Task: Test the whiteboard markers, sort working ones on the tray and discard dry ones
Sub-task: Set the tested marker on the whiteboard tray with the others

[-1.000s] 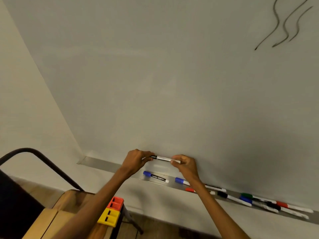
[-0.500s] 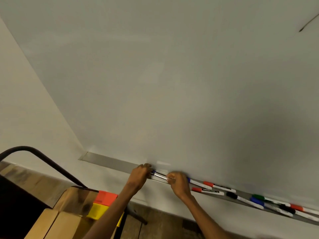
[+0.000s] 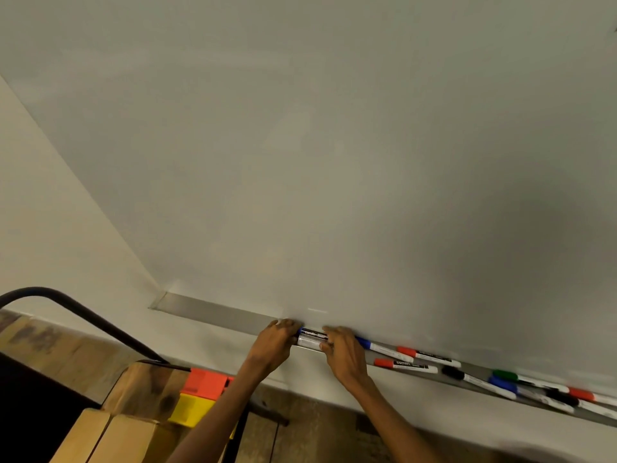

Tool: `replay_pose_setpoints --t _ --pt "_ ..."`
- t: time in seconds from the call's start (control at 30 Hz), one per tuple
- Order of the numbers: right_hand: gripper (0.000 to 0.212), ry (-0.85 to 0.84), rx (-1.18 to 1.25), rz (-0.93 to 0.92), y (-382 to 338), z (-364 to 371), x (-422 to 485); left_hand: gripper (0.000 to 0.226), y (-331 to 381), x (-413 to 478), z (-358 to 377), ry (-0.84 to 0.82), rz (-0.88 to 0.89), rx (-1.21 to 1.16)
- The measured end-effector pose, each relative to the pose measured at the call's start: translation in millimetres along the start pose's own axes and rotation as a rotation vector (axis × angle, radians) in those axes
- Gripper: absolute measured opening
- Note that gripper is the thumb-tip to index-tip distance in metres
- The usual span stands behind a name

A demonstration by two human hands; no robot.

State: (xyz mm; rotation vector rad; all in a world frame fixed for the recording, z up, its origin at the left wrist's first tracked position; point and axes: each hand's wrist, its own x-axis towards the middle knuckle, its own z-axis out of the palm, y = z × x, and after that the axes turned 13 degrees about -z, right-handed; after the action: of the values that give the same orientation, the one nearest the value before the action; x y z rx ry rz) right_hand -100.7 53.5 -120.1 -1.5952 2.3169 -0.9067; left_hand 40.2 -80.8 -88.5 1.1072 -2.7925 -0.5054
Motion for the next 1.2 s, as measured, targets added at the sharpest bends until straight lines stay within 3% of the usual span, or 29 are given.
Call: replay_pose_setpoints --t 0.27,0.6,0.77,0.9,1.03,1.2 --pt "0.03 -0.048 -0.055 -0.01 -6.5 -1.4 -1.2 0.02 6.2 -2.9 4.3 -0.024 -0.016 0.088" --pt "0.025 -0.009 -0.042 -0.003 -9.7 -3.9 -6.0 0.018 13.1 -13.3 7.1 0.025 -0.078 0.153" --pt "0.03 0.039 -0.041 0.003 -4.1 -9.3 -13.3 0.023 16.1 -15.5 6.8 0.057 -0.071 0.17" --pt "0.021 0.077 -0.069 0.02 7.2 -22.6 -18.5 0.023 26.0 -9.7 7.7 0.049 -0.068 0.201" --pt "0.013 0.194 -0.14 0.086 23.3 -41.1 -26.6 0.005 51.9 -3.6 6.0 0.054 -0.039 0.183" --pt "0.023 0.148 -0.334 0.143 41.8 -58.9 -41.8 0.023 92.4 1.1 15.7 0.043 0.017 0.037"
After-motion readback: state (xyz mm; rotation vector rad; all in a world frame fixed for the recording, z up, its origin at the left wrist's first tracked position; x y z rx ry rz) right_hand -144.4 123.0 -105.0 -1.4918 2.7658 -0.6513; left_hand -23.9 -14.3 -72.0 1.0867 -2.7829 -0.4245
